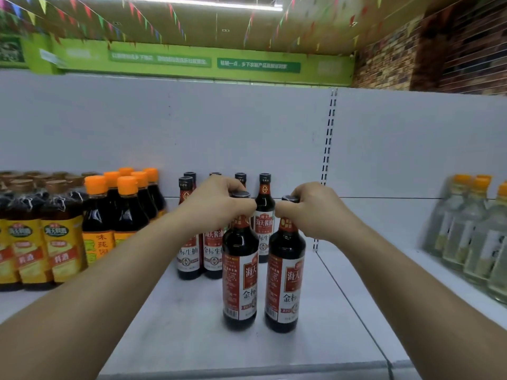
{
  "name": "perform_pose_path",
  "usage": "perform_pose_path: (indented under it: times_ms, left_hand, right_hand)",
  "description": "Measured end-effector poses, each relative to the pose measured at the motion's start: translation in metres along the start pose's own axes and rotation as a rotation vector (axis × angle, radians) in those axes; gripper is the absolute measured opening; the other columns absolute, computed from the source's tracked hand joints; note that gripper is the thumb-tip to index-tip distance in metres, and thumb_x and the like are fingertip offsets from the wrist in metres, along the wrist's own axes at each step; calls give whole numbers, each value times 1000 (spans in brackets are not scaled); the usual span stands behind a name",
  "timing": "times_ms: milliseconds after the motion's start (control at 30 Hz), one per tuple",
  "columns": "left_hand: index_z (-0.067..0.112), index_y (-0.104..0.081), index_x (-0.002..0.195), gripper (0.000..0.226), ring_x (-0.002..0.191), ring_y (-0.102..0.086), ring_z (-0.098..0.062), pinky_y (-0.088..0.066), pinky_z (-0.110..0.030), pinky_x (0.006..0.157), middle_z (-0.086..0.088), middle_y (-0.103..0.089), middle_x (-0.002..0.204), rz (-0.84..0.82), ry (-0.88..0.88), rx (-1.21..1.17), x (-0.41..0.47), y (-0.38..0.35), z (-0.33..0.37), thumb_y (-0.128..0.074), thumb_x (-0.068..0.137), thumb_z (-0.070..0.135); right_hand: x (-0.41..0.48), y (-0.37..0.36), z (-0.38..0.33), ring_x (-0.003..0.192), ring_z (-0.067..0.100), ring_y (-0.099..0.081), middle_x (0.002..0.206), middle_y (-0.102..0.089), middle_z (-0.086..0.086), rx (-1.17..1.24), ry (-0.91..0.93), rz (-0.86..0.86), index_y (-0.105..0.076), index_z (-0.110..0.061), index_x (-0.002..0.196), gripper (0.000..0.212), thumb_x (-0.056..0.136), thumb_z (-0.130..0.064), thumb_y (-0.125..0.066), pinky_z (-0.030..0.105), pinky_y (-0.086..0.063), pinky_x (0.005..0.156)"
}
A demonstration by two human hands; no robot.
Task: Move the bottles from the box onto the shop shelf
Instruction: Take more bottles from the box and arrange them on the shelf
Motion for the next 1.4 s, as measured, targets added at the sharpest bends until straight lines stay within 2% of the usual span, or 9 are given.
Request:
perform_pose_path:
  times_ms: [367, 567, 667, 767, 867, 1000, 1100, 1267, 1400]
  left_hand:
    - [15, -72, 86, 9, 60, -53, -13, -44, -35, 62, 2, -61, 66, -105, -24, -61, 30, -8, -24, -72, 81, 23]
    - [26, -70, 96, 12, 69, -62, -9, -50, -26, 64, -4, -70, 82, -95, -50, -39, 23, -7, -26, -71, 84, 27]
    - [37, -61, 112, 31, 74, -60, -7, -47, -25, 65, 5, -64, 85, -7, -14, -8, 1, -8, -39, -75, 85, 44]
    - [37, -49, 130, 66, 96, -59, -6, -50, -24, 75, 14, -59, 110, 40, 109, -10, -32, -26, -67, -77, 76, 62]
    - [36, -43, 137, 89, 112, -59, -6, -55, -37, 97, 17, -58, 131, 2, 234, -36, -62, -56, -98, -80, 63, 70]
    - [40, -38, 136, 94, 111, -58, -4, -52, -39, 100, 24, -57, 130, -28, 288, 89, -81, -86, -117, -79, 60, 77]
    - [42, -39, 135, 87, 113, -60, -4, -53, -40, 99, 24, -58, 131, 32, 287, 95, -80, -94, -125, -80, 64, 71]
    - [43, -46, 127, 75, 107, -64, -1, -55, -35, 98, 23, -65, 121, 36, 295, -81, -76, -100, -136, -90, 67, 52]
    - [39, -49, 119, 69, 100, -65, 3, -55, -27, 92, 23, -67, 111, 36, 312, -170, -72, -101, -143, -94, 67, 41]
  right_hand:
    - [7, -11, -1, 58, 19, -48, 64, -55, 2, 1, -21, 63, -59, -6, 76, 30, 81, -35, -69, 31, -37, 53]
    - [-9, -16, 16, 55, 3, -62, 69, -66, -8, 88, -2, -37, -66, -29, 93, 34, 79, -57, -79, 21, -43, 48]
    - [-28, -32, 49, 75, 4, -68, 91, -68, -7, 146, -66, -132, -61, -40, 114, 57, 67, -61, -86, 28, -51, 65]
    - [-50, -57, 83, 93, 7, -67, 114, -60, -14, 153, -114, -213, -52, -46, 126, 76, 62, -53, -92, 35, -57, 83]
    - [-61, -87, 103, 88, 5, -71, 122, -62, -22, 190, -103, -260, -51, -48, 130, 82, 58, -47, -91, 36, -60, 84]
    - [-64, -109, 115, 105, -5, -65, 118, -69, -28, 240, -67, -249, -56, -45, 129, 77, 60, -46, -90, 33, -56, 96]
    - [-63, -116, 120, 104, -7, -66, 113, -71, -28, 290, -73, -232, -60, -42, 125, 68, 65, -37, -92, 31, -55, 95]
    - [-60, -122, 123, 93, -14, -65, 109, -70, -27, 309, -73, -156, -55, -45, 123, 64, 71, -34, -92, 10, -50, 74]
    - [-57, -126, 122, 91, -14, -64, 109, -67, -27, 295, -75, -114, -51, -44, 124, 63, 76, -34, -89, 10, -50, 72]
Point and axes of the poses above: each hand's wrist, its own x-axis towards the middle knuckle, its own y-axis out of the back of the hand, z = x × y, the point moved 7 cm from there along x, towards the middle knuckle
